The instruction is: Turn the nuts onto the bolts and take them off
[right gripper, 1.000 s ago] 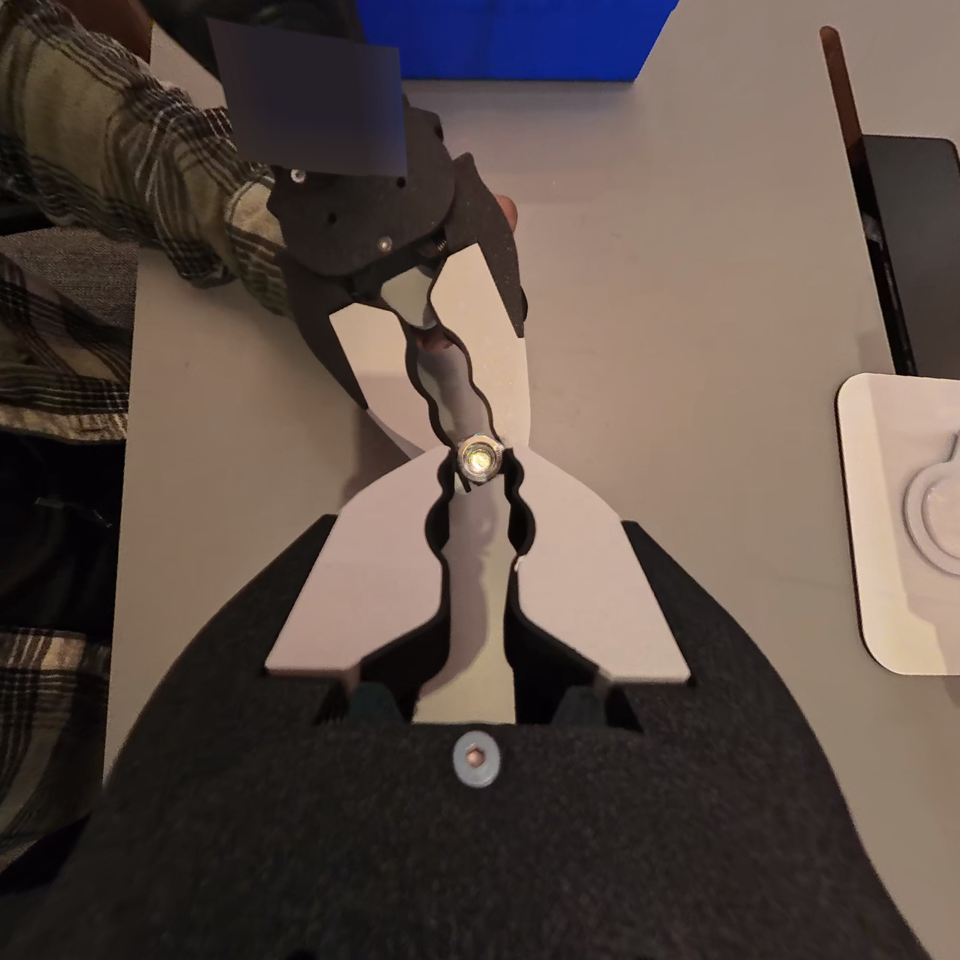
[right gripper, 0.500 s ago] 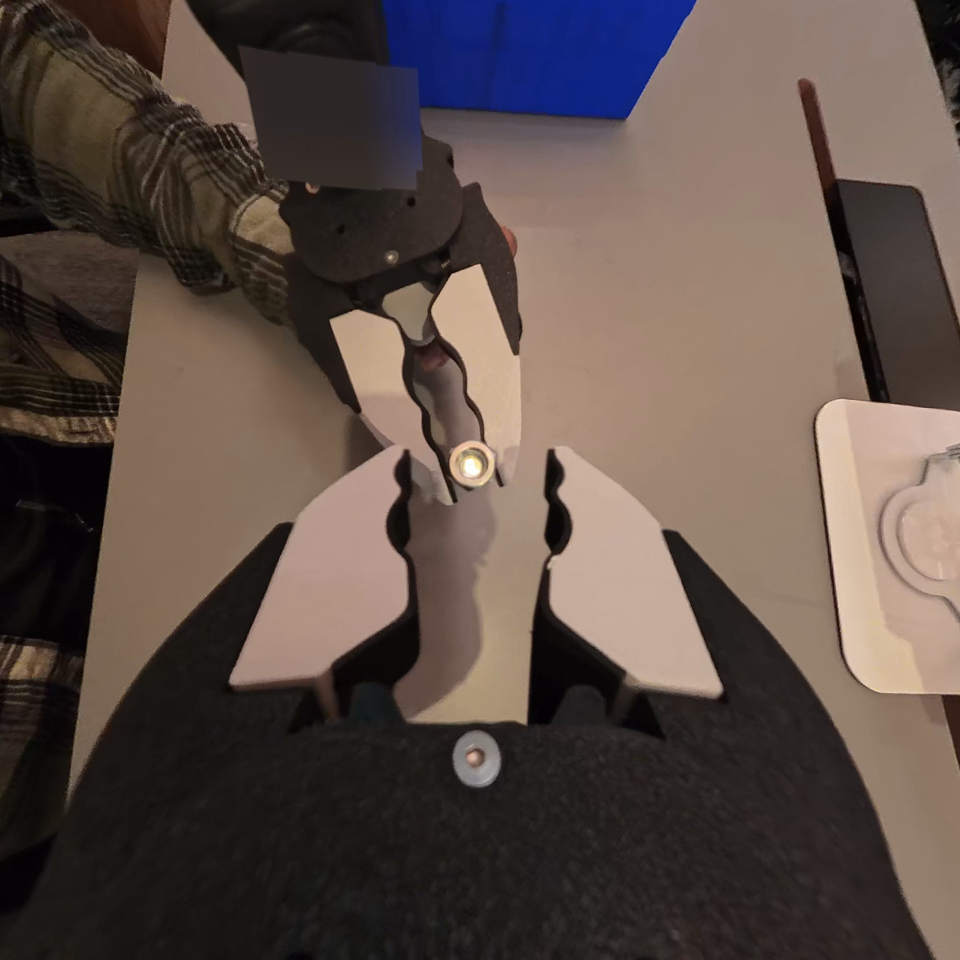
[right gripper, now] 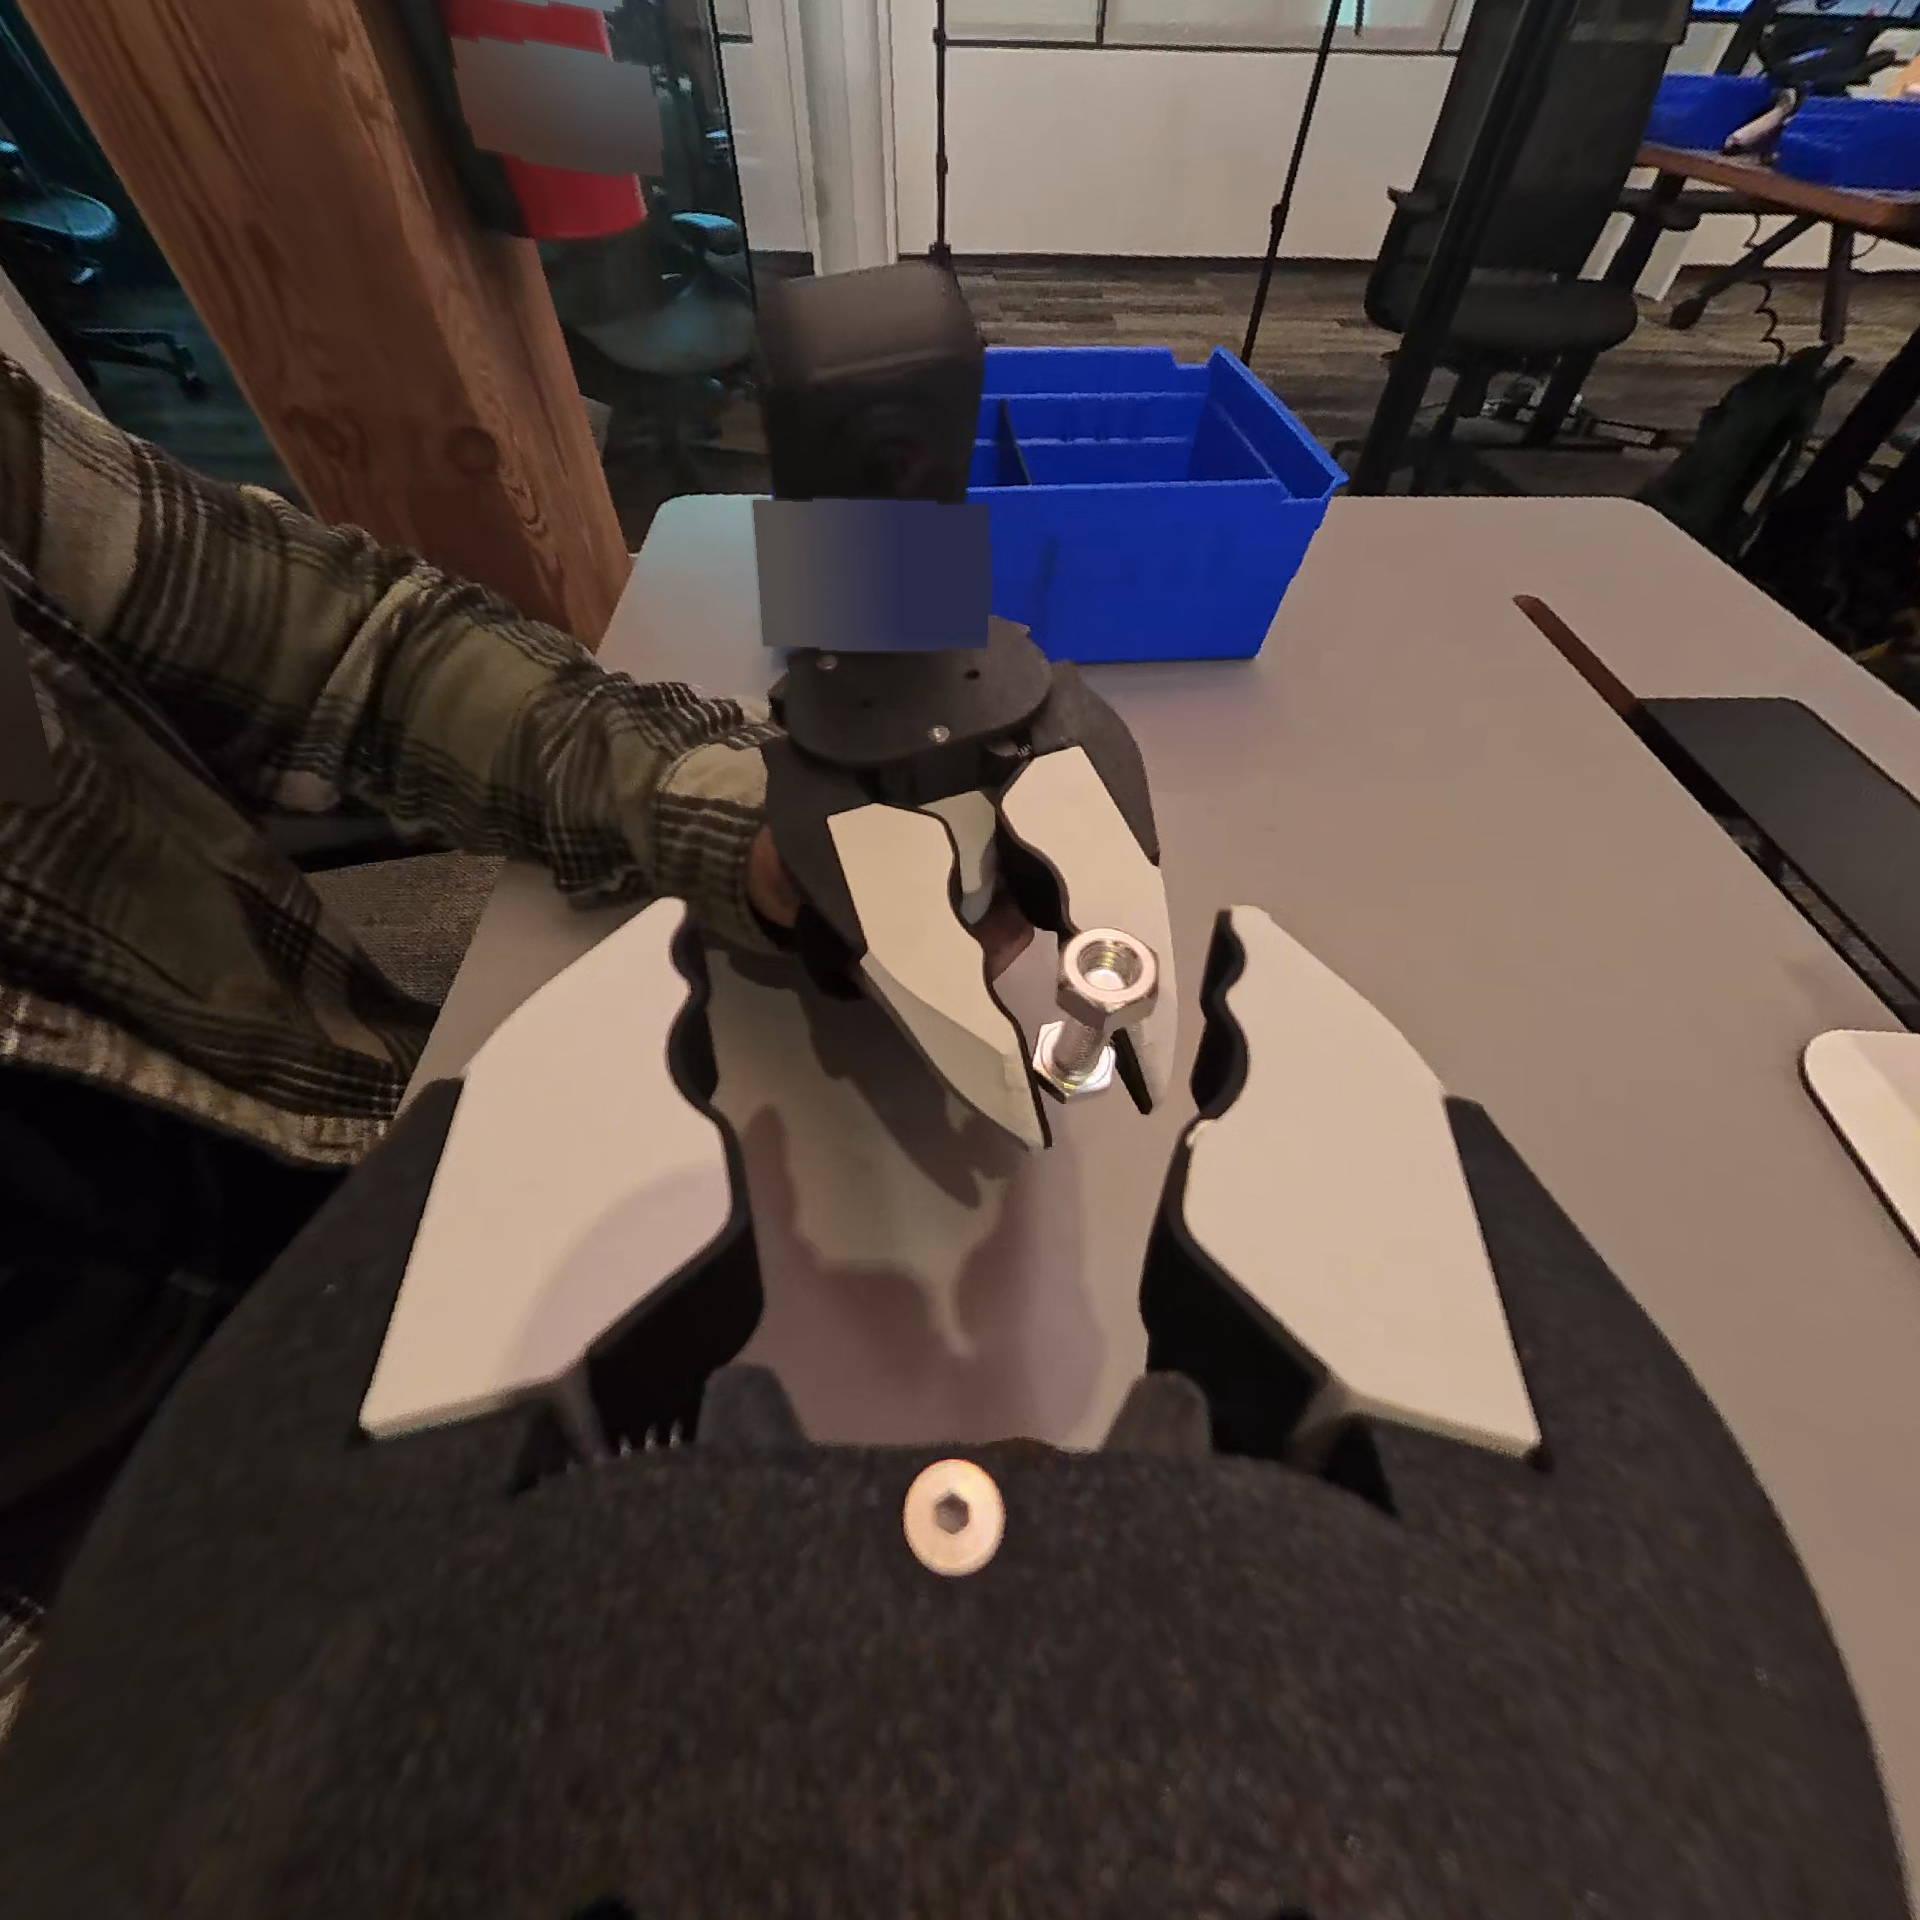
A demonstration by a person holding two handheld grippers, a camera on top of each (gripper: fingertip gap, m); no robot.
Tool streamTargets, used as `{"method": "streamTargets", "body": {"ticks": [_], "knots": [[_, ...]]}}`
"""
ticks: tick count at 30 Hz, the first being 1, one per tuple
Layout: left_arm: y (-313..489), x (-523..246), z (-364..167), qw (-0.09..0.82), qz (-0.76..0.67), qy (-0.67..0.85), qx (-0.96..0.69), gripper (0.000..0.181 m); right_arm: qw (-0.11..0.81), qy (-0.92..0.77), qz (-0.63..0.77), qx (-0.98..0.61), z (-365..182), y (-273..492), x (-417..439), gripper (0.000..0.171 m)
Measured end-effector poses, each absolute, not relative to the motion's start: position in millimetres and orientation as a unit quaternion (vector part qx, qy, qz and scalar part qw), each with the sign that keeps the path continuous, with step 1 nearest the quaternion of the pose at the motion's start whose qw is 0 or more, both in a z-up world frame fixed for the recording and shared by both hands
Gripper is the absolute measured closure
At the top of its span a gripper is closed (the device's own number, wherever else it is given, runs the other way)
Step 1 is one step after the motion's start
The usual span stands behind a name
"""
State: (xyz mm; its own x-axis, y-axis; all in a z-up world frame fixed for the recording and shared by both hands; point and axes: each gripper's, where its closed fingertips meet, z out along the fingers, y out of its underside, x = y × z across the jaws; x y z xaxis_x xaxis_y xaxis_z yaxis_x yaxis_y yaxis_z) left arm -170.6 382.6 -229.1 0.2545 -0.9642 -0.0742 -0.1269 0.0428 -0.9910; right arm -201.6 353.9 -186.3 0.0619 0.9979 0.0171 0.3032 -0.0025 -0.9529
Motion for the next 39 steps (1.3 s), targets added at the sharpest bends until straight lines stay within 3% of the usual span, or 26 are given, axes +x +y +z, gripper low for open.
{"method": "streamTargets", "body": {"ticks": [26, 32, 39], "knots": [[384, -170, -233, 0.533, -0.391, 0.474, -0.582, 0.161, 0.454, -0.559, 0.36, -0.594, -197, 360, -189, 0.086], [382, -168, -234, 0.533, -0.386, 0.48, -0.58, 0.161, 0.501, -0.573, 0.317, -0.566, -175, 368, -189, 0.115], [378, -166, -233, 0.533, -0.389, 0.489, -0.57, 0.161, 0.474, -0.593, 0.31, -0.572, -192, 374, -194, 0.132]]}}
